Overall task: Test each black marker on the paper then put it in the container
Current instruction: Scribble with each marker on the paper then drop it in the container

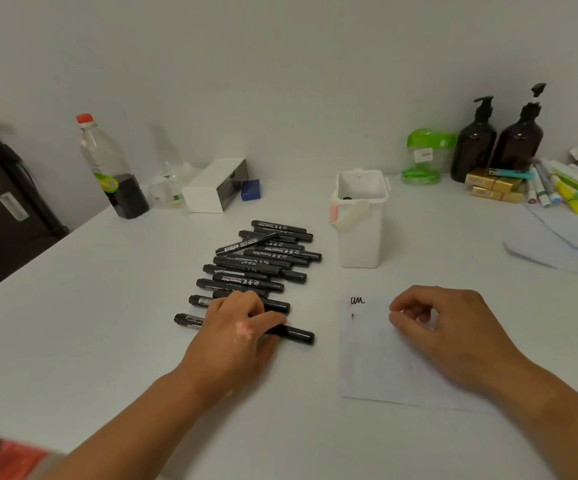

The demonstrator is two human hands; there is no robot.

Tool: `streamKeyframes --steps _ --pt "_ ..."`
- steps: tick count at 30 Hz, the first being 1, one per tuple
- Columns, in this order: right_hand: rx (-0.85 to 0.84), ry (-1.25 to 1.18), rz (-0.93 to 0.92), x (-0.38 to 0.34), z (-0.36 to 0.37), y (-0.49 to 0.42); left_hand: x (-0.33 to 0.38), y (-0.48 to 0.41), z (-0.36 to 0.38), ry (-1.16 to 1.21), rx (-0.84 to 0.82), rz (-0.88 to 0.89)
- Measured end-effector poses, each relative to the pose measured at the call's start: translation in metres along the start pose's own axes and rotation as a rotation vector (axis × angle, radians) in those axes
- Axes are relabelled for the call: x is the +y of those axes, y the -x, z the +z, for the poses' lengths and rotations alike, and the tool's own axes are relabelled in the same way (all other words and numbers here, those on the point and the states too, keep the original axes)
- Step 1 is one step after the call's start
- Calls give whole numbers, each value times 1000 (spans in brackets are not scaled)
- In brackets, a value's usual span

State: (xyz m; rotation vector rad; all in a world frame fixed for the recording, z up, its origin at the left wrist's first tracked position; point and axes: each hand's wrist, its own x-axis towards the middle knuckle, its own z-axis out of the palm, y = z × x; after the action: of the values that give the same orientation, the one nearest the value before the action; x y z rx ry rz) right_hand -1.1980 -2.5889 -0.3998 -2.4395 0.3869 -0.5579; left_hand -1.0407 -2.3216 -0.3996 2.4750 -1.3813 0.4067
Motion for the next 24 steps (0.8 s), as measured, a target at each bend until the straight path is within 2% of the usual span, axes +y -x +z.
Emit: streamKeyframes --steps 6,8,15,18,21,24 --pt "7 -20 -10 1 0 1 29 -20 -1 24 11 21" --pt "18 -34 -25 1 -1 0 43 -32 -7 210 21 -30" --pt "-1 -254 -65 -6 -8 -4 74 -86 -2 1187 -96 -242" --pt "-13 -289 -9 -3 -6 -7 78 -96 15 1523 -127 -304" --pt "47 -321 47 5 -6 -11 75 -98 29 1687 -152 -319" --pt "66 -336 65 13 -10 -14 62 -97 34 1691 -132 -329"
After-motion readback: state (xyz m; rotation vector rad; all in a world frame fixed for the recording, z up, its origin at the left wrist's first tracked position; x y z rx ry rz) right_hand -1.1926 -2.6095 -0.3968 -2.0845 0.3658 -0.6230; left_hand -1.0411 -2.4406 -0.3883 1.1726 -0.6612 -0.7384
